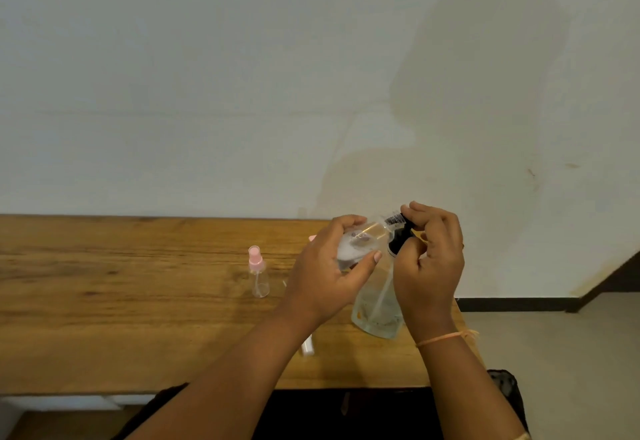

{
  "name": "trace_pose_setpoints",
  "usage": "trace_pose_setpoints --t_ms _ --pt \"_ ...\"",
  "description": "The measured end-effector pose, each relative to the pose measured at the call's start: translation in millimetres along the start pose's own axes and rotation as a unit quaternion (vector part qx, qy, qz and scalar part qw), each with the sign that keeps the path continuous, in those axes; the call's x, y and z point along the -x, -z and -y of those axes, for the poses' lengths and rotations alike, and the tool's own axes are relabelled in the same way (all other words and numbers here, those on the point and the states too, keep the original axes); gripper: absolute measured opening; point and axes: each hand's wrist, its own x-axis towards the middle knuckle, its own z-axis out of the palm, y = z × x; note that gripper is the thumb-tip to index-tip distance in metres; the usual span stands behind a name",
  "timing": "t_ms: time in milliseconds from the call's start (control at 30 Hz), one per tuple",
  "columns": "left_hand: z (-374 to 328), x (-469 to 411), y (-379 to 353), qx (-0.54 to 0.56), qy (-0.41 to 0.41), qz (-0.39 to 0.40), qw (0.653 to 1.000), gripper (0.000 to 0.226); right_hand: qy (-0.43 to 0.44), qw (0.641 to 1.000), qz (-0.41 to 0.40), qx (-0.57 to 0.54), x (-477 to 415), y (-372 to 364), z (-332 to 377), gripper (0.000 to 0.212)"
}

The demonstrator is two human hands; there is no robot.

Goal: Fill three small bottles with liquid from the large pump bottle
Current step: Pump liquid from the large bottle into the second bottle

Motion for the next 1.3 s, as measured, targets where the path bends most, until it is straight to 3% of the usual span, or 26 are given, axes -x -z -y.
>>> trace_pose_setpoints --t_ms 233,733,900,1000,1167,1300 --pt "-2.2 -3.1 0.2 -0.006 -0.01 0.0 1.0 0.054 0.001 1.0 -0.009 0.003 -3.4 -0.3 2.2 0.036" --pt "2.6 -4.8 -0.9 0.015 -0.01 -0.009 1.0 0.046 0.005 1.0 -0.008 -0.006 -2.2 0.2 -1.2 0.019" --pt "7.3 -0.1 -1.6 -0.005 0.008 0.002 1.0 0.048 0.063 0.996 -0.004 0.065 3.1 -4.2 -13.5 0.019" --pt "5.0 1.8 -0.3 0.002 0.013 0.002 1.0 0.049 0.051 0.996 -0.012 0.073 5.9 -4.0 -11.4 0.02" --pt "-0.3 5.8 -1.9 0.04 0.036 0.015 0.998 0.051 -0.008 1.0 -0.005 -0.014 6.9 -1.3 2.6 0.023" --pt "4.5 6.1 -3.5 0.047 0.07 -0.017 0.996 0.051 -0.025 0.999 0.017 -0.025 0.4 6.6 2.5 0.024"
